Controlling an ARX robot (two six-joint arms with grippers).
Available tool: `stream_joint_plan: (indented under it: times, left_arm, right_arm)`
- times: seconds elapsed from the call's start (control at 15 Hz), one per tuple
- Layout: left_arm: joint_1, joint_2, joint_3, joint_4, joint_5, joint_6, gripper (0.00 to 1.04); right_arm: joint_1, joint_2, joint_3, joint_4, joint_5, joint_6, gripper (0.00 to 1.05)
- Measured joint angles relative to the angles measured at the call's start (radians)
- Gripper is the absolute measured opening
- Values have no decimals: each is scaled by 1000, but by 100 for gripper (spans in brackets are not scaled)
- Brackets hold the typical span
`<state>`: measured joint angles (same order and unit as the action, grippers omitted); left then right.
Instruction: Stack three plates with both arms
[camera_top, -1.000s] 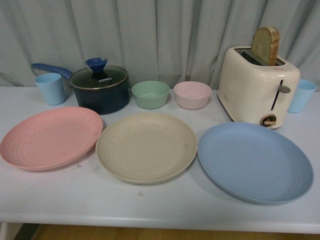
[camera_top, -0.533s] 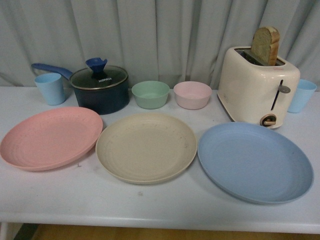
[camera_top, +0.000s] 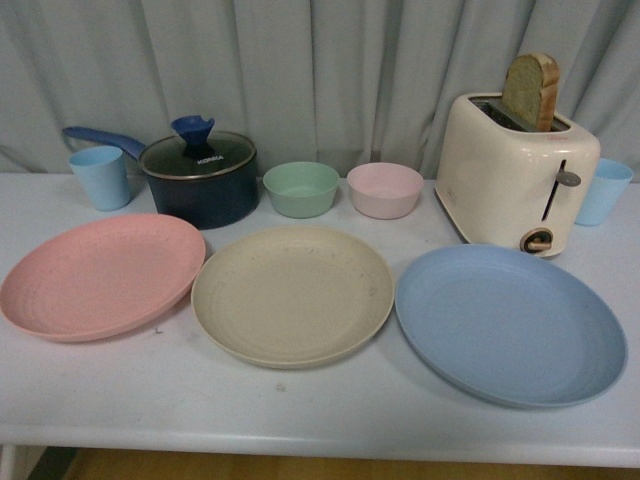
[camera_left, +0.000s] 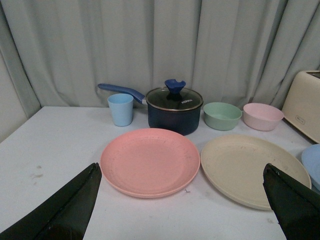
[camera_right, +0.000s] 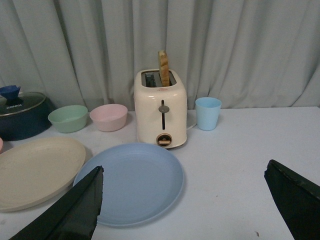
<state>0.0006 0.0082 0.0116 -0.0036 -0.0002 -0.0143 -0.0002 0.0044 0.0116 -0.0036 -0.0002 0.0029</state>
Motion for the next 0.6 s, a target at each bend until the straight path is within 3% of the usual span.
stream_joint_plan:
  times: [0.6]
  left_arm:
    - [0,0,0,0,0,0,98]
  right_arm:
    - [0,0,0,0,0,0,98]
